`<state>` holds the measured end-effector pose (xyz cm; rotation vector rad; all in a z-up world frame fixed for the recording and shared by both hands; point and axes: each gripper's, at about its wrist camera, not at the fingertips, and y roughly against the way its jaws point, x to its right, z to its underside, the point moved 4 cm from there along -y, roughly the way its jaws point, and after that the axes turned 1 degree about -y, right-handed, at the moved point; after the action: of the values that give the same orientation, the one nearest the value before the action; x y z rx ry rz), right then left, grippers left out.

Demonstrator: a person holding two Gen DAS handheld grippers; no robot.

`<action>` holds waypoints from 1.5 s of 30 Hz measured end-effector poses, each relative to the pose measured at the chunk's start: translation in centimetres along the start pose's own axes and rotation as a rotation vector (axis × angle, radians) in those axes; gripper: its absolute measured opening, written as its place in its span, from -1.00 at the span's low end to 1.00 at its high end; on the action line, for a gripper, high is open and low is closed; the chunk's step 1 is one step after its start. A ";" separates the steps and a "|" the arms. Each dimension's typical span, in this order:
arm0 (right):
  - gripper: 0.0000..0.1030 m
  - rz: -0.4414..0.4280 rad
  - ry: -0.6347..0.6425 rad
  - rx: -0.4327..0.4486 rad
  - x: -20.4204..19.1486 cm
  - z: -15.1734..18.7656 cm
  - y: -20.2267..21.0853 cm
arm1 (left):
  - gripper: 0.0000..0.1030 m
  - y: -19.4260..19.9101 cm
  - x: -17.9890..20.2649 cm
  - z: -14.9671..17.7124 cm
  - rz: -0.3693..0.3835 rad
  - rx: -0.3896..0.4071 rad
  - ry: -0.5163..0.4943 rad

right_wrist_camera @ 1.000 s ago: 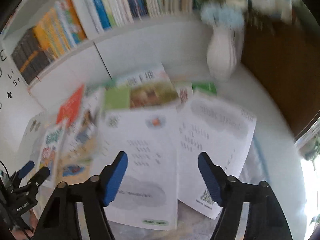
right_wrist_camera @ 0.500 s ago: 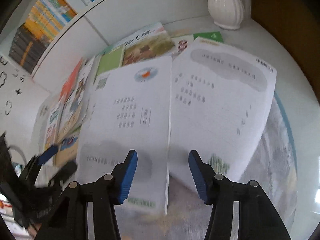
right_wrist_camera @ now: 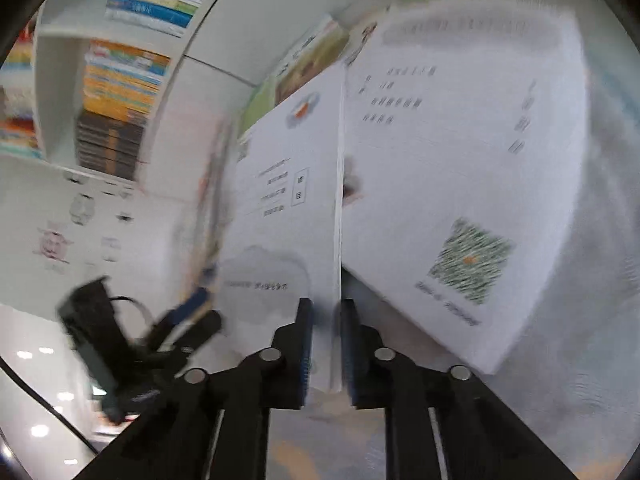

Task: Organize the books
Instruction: 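Pinch the loose white worksheets with the right tool and lift them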

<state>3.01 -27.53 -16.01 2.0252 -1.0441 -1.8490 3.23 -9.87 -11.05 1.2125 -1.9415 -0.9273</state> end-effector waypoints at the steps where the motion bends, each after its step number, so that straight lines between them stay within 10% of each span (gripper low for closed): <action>1: -0.79 -0.034 0.000 -0.005 -0.1 0.2 -0.2 | 0.79 0.0 0.0 0.1 -0.007 -0.004 -0.006; 15: -0.78 -0.081 0.047 0.000 -2.7 2.0 -3.1 | 0.80 1.5 -1.7 0.6 -0.041 -0.002 -0.016; 23: -0.78 -0.079 0.204 -0.015 -9.1 5.6 0.3 | 0.79 9.2 -1.1 1.1 0.098 0.113 -0.012; 28: -0.79 -0.134 0.313 0.028 -15.2 8.1 2.9 | 0.82 14.8 -0.2 1.3 -0.036 0.253 -0.100; 31: -0.77 0.045 0.428 0.093 -17.4 8.7 3.2 | 0.83 15.1 -1.6 2.0 -0.140 0.237 -0.110; 33: -0.67 0.113 0.456 0.080 -16.5 8.7 2.6 | 0.83 14.1 -3.0 2.6 -0.159 0.197 -0.098; 36: 0.06 0.175 0.327 0.013 -11.6 7.2 1.3 | 0.83 11.5 -5.7 3.3 -0.128 0.134 -0.019; 45: 0.08 0.127 0.010 0.059 -1.5 -0.7 -1.3 | 0.83 5.3 -6.4 2.5 -0.137 0.050 -0.031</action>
<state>4.19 -25.85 -15.43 1.9490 -1.2083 -1.7627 1.00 -1.74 -8.96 1.3818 -1.9357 -0.9767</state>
